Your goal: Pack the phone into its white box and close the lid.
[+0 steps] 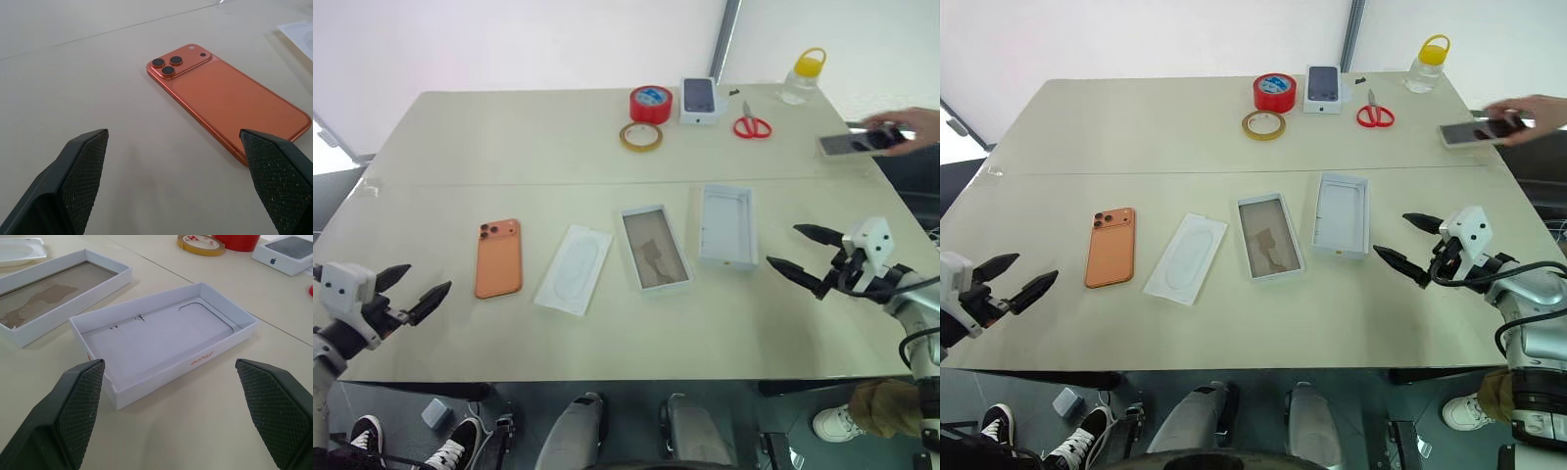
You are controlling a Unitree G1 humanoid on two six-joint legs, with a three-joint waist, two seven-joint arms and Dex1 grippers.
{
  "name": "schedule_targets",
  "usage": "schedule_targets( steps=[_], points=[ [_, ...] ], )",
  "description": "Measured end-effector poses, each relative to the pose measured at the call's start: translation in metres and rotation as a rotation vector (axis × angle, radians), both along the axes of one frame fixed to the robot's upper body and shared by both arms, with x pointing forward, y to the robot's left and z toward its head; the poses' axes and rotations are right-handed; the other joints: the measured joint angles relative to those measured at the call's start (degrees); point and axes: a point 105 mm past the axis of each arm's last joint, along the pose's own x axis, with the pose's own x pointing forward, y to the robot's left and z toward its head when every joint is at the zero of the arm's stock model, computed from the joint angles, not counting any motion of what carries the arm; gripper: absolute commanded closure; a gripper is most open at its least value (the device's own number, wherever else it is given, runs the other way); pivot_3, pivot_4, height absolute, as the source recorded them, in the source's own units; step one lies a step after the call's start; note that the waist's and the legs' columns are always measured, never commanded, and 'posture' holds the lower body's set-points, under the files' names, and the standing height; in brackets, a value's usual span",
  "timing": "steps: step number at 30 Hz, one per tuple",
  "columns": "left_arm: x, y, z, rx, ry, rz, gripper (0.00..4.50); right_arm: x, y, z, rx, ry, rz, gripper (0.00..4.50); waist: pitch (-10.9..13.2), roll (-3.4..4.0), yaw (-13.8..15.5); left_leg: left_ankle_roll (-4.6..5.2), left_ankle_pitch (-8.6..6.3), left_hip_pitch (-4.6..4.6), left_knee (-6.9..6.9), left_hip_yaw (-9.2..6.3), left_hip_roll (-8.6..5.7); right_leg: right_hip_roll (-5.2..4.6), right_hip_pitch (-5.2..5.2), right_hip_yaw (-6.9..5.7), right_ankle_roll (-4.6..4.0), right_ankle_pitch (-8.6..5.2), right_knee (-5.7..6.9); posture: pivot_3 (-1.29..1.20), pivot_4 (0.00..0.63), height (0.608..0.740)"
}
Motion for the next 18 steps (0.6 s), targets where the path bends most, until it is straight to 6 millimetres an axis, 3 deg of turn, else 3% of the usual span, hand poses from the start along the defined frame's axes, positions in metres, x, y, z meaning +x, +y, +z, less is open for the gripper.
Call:
schedule_targets(
  steps=[18],
  points=[
    [0.0037,-0.0009,0.0055,0.008,-0.029,-0.001,0.01,0.0030,-0.0036,-0.0001,-0.028,-0.012,-0.022,0.00,0.0,0.00,0.0,0.00,0.00,0.00,0.00,0.01,0.00,-0.01,0.00,0.00,0.00,0.00,0.00,0.00,0.150,0.740]
  ],
)
